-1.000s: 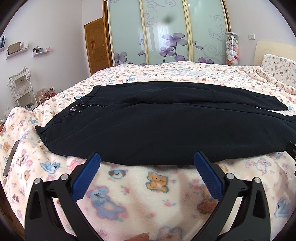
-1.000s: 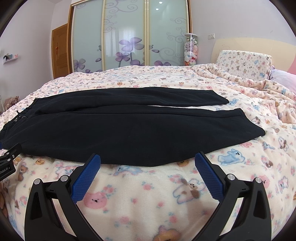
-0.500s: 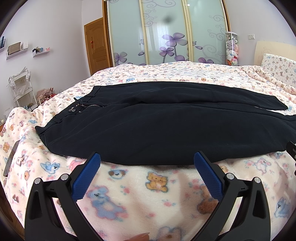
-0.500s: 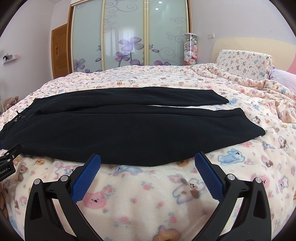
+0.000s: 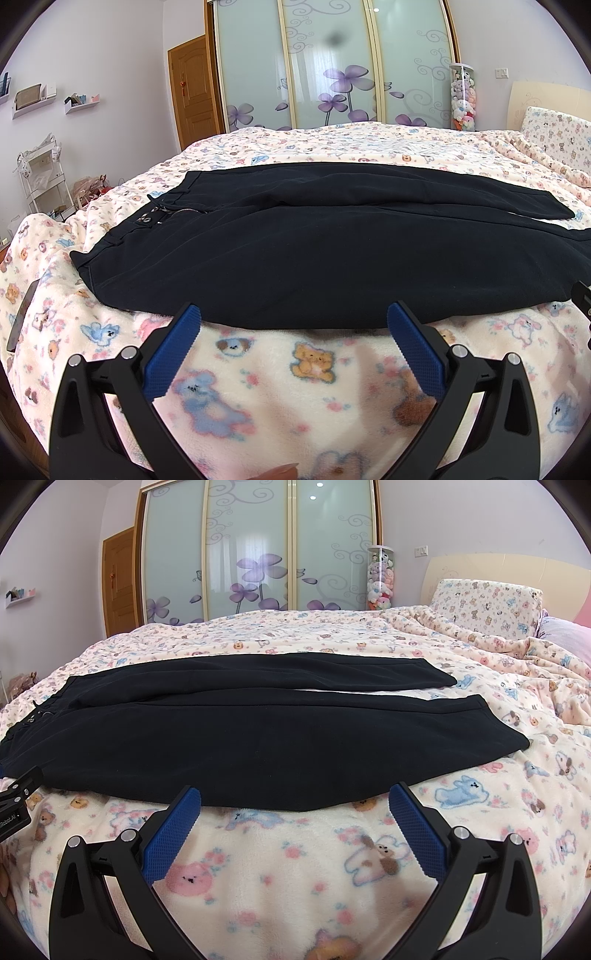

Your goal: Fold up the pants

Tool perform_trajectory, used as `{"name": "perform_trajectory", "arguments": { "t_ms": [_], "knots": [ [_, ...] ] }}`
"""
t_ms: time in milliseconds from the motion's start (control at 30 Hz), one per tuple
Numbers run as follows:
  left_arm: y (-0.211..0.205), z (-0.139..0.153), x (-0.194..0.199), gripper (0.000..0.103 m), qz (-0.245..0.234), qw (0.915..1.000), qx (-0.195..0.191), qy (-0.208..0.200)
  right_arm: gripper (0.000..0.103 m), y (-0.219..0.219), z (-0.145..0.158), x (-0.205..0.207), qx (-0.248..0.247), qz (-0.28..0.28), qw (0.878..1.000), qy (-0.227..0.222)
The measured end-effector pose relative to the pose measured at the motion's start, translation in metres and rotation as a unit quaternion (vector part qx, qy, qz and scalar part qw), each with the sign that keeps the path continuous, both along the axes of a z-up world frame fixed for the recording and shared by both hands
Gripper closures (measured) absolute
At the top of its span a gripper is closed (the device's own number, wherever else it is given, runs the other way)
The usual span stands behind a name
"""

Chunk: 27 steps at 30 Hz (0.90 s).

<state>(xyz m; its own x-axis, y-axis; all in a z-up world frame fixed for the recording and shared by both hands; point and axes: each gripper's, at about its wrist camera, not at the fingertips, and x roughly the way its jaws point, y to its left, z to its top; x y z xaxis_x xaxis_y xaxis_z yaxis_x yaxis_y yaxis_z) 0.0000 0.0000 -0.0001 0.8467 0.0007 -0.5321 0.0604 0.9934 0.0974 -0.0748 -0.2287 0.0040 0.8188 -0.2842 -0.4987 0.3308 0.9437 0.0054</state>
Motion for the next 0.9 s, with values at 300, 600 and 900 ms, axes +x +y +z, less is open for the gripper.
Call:
{"name": "perform_trajectory", "arguments": {
  "t_ms": [300, 600, 900],
  "knots": [
    [-0.007, -0.005, 0.014, 0.002, -0.023, 0.9990, -0.008, 0.038, 0.001, -0.031, -0.026, 0.019, 0.061, -0.012, 0.995, 0.077],
    [-0.027, -0.032, 0.024, 0.002, -0.019, 0.9928, 0.027, 0.115, 0.001, -0.032, -0.042, 0.040, 0.056, -0.017, 0.984, 0.168],
    [-0.039, -0.039, 0.037, 0.002, 0.021, 0.9900, 0.027, 0.137, 0.001, -0.028, -0.043, 0.049, 0.043, 0.005, 0.984, 0.173]
  ]
}}
